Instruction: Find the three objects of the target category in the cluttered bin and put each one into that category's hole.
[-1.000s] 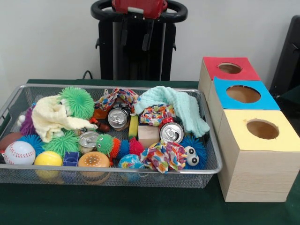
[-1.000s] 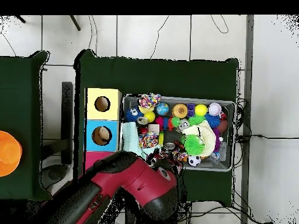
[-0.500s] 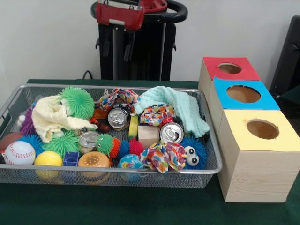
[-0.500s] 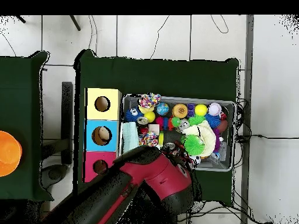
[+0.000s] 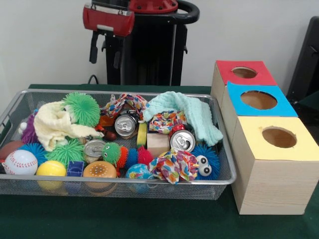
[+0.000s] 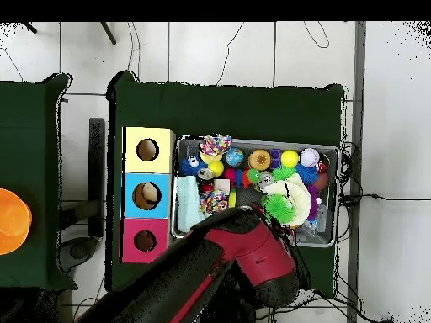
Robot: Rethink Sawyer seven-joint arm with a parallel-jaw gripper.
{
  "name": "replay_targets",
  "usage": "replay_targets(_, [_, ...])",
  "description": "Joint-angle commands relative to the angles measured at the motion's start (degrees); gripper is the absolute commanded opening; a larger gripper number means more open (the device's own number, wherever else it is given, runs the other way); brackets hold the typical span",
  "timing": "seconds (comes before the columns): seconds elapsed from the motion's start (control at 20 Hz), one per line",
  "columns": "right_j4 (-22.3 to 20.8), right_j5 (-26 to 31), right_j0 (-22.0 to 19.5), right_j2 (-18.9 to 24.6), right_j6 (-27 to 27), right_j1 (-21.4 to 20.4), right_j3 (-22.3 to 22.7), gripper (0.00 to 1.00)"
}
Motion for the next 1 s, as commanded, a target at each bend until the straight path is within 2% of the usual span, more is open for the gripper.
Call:
replay_targets(0.05, [2.6, 2.9, -3.5, 11.6, -16.1, -1.0, -4.5, 1.00])
replay_targets(0.5, [5.6, 5.0, -6.6, 14.9, -22.3, -2.7, -4.7, 1.00])
replay_targets(1.0, [5.6, 7.3, -9.2, 18.7, -23.9, -1.3, -5.1, 1.00])
